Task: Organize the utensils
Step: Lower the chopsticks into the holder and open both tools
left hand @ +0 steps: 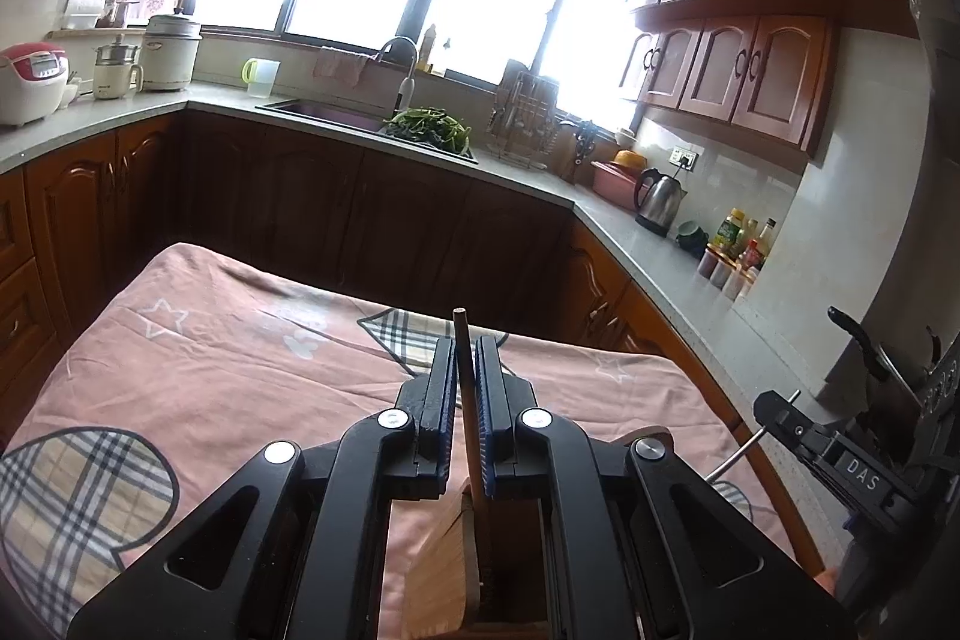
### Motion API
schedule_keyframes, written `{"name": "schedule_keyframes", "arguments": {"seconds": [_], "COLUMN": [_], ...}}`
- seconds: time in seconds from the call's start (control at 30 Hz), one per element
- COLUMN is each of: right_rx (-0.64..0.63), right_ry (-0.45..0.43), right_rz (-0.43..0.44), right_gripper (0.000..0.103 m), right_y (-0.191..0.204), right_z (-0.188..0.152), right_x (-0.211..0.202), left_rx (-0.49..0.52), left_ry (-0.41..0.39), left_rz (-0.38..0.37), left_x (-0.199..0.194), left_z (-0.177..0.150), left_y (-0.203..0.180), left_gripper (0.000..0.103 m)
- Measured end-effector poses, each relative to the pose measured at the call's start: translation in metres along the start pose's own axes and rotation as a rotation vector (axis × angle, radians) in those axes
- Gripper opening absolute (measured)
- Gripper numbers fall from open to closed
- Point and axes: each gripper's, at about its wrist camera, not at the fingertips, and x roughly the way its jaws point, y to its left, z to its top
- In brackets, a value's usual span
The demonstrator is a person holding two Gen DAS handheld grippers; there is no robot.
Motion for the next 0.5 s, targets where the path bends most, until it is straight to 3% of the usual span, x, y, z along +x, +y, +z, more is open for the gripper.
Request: {"name": "schedule_keyframes", "arguments": {"seconds": [0.07,0.17,0.2,0.23,0.3,0.37,0.5], "right_rx": [0.001,0.006,0.012,0.020,0.032,0.040,0.069], "right_ry": [0.001,0.011,0.015,0.016,0.004,0.002,-0.004], "right_rz": [0.001,-0.003,0.003,0.010,0.014,0.013,0.021], "right_gripper": [0.009,0.017,0.035,0.058,0.074,0.074,0.085], "right_y": [0.000,-0.002,-0.003,-0.005,-0.007,-0.010,-0.017], "right_z": [0.000,-0.001,-0.001,-0.002,-0.004,-0.004,-0.007], "right_x": [0.000,0.000,0.000,-0.002,-0.008,-0.014,-0.034], "left_rx": [-0.004,-0.011,-0.011,-0.011,-0.010,-0.006,-0.004], "left_ry": [0.010,0.014,0.013,0.010,0.005,0.014,0.004], "left_rz": [0.004,0.001,0.005,0.007,0.001,0.003,0.016], "left_x": [0.001,-0.002,-0.004,-0.006,-0.012,-0.018,-0.040], "left_z": [0.000,0.000,0.000,0.000,0.000,0.000,-0.004], "left_y": [0.001,0.002,0.002,0.002,0.002,0.002,0.005], "left_gripper": [0.008,0.026,0.040,0.050,0.052,0.061,0.080]}}
